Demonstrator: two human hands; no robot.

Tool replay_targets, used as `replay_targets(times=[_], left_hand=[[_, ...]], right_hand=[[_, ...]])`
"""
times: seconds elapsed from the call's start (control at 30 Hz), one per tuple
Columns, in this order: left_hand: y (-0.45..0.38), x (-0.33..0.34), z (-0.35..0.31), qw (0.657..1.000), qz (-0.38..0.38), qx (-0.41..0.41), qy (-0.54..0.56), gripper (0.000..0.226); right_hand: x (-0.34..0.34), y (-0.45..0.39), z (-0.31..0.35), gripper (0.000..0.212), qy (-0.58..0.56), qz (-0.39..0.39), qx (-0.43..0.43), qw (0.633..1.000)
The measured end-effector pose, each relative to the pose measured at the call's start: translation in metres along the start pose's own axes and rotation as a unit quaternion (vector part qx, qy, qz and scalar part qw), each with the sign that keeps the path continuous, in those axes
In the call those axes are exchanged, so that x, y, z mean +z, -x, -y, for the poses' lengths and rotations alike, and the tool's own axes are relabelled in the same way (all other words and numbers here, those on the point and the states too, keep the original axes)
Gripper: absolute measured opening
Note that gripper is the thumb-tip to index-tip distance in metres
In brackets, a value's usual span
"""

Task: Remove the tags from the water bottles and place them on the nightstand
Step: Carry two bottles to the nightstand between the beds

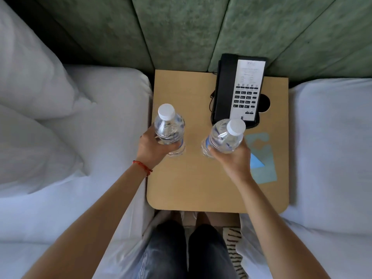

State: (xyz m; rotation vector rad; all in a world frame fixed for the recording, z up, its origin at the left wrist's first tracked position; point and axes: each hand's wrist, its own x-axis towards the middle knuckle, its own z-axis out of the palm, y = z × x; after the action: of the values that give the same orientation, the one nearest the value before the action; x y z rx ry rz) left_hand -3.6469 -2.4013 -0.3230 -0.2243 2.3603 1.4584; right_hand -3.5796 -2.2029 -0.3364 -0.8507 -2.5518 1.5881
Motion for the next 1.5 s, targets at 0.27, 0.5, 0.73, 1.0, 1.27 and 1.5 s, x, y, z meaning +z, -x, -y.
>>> replay_targets(times=[0.27,0.5,0.73,1.0,1.27,1.5], left_hand=[[-0.012,0.010,0.024,0.999,0.018,-0.039,0.005,0.045],[-0.012,0.009,0.038,0.998,0.031,-0.045,0.035,0.047],[-0.005,0.013,0.058,0.996,0.069,-0.038,0.029,0.062],[0.007,0.016,0.065,0.997,0.078,-0.020,0.004,0.071],[0.020,0.017,0.064,0.997,0.065,-0.028,0.024,0.068],[0.053,0.013,0.054,0.997,0.036,-0.063,0.022,0.067]], right_hand=[[0.009,-0.017,-0.018,0.056,-0.031,0.028,0.021,0.999],[0.012,-0.013,-0.039,0.061,-0.075,0.053,0.080,0.993],[0.010,-0.009,-0.049,0.065,-0.048,0.096,0.063,0.992],[0.008,-0.003,-0.047,0.070,-0.018,0.097,0.030,0.995],[0.005,0.007,-0.046,0.067,-0.037,0.113,0.067,0.991],[-0.010,0.034,-0.025,0.052,-0.081,0.112,0.072,0.988]])
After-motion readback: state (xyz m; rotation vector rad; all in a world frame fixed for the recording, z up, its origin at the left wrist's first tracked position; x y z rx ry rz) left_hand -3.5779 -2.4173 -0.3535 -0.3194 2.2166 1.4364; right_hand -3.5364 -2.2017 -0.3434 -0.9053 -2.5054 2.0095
